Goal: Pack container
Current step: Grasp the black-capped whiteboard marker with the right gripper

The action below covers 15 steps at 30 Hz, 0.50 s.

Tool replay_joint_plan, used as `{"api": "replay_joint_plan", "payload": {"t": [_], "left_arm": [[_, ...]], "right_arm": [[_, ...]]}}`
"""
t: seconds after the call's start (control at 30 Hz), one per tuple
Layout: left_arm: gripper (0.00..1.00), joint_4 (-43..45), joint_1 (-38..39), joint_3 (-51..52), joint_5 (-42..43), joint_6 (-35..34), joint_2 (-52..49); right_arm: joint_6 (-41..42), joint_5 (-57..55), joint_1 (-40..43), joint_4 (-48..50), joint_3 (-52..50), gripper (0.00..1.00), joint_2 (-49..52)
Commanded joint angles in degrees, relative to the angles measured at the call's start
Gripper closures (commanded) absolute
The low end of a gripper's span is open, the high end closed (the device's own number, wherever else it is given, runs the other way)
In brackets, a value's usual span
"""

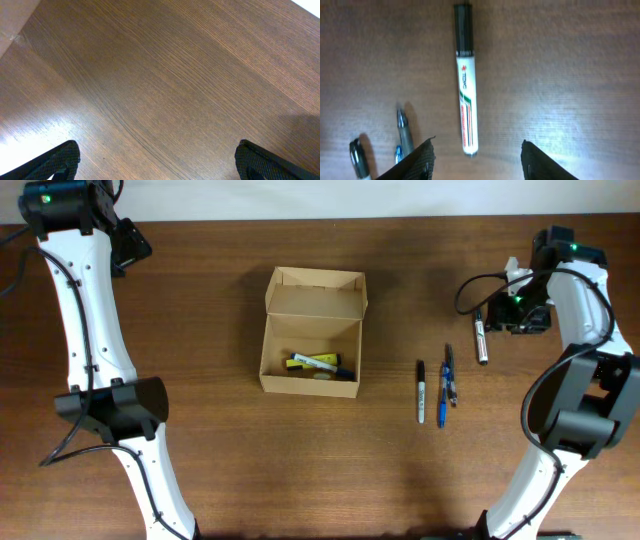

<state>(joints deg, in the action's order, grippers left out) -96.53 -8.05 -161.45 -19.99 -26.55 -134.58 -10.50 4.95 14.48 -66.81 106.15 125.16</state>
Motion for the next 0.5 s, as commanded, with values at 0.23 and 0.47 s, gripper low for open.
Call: {"api": "replay_joint_plan", "payload": {"t": [0.23, 0.47], "left_arm": [[0.00, -0.1, -0.3, 0.3, -0.6, 0.5, 1.1], [0.00, -0.1, -0.3, 0.3, -0.6, 0.5, 1.1]], "right_arm": [[-0.1, 0.5, -2.8, 1.5, -0.1, 0.44, 5.2], [0.1, -5.7, -4.0, 2.8, -0.1, 0.48, 7.6]]}}
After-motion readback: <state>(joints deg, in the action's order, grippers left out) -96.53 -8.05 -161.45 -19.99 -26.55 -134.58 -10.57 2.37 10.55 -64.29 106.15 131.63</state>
